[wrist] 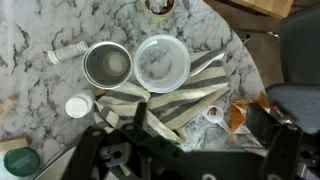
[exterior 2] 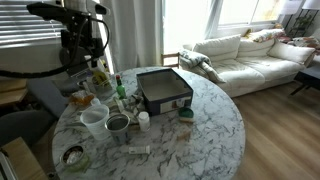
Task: Put the plastic jar on it's side then take the metal cup out of it
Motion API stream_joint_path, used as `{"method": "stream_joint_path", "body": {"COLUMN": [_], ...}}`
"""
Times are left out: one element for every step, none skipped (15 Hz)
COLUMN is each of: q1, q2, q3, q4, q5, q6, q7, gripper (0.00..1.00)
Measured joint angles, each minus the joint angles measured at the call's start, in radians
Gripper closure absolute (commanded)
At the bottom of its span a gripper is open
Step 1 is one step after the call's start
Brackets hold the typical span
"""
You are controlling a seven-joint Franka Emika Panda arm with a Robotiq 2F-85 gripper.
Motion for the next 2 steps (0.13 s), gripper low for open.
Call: {"method": "stream_joint_path", "body": {"q1": [0.001,0.001], "q2": [0.0,0.0], "q3": [0.0,0.0], "q4": [0.003,0.004], "q5": [-0.001,-0.002], "q6": [0.0,0.0], "q7": [0.0,0.0], "gripper": [0.0,0.0]}}
